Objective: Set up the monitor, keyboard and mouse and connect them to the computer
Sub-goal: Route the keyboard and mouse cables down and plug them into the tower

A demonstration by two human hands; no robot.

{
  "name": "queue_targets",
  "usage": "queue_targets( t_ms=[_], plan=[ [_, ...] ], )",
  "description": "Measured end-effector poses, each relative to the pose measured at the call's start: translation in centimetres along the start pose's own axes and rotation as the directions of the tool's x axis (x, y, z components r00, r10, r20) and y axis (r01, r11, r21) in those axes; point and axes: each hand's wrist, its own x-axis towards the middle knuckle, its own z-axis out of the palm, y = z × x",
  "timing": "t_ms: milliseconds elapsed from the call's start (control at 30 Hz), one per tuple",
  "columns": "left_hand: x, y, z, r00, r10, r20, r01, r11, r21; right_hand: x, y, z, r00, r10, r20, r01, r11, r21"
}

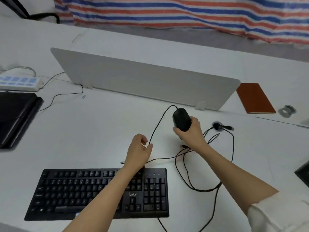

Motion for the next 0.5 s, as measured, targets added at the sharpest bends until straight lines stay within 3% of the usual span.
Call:
queue_targets(
  t_ms=[67, 200, 300, 400, 500],
  plan=[
    [-0.6, 1.5, -0.3, 1.000, 0.010, 0.025, -0.008, 0.998, -0.055, -1.2, -1.3, -1.7, 0.994, 0.074, -0.082, -0.049, 0.962, 0.270],
    [-2.2, 2.9, -0.8, 0.997, 0.069, 0.043, -0.070, 0.997, 0.021, -2.9, -1.8, -5.2, 0.946, 0.312, -0.090, -0.165, 0.702, 0.693],
    [-4.4, 3.2, -0.3, 0.990, 0.093, 0.101, -0.106, 0.986, 0.126, -5.6, -0.2, -7.6, 0.938, 0.327, -0.118, -0.159, 0.704, 0.693],
    [-6.9, 2.2, 1.0, 0.956, -0.016, 0.292, -0.062, 0.965, 0.255, -8.9, 2.2, -9.4, 0.948, 0.287, -0.137, -0.143, 0.769, 0.622],
    [-9.8, 0.1, 3.1, 0.936, -0.093, 0.339, -0.074, 0.891, 0.448, -12.4, 5.1, -10.2, 0.957, 0.289, -0.005, -0.263, 0.880, 0.396]
  ],
)
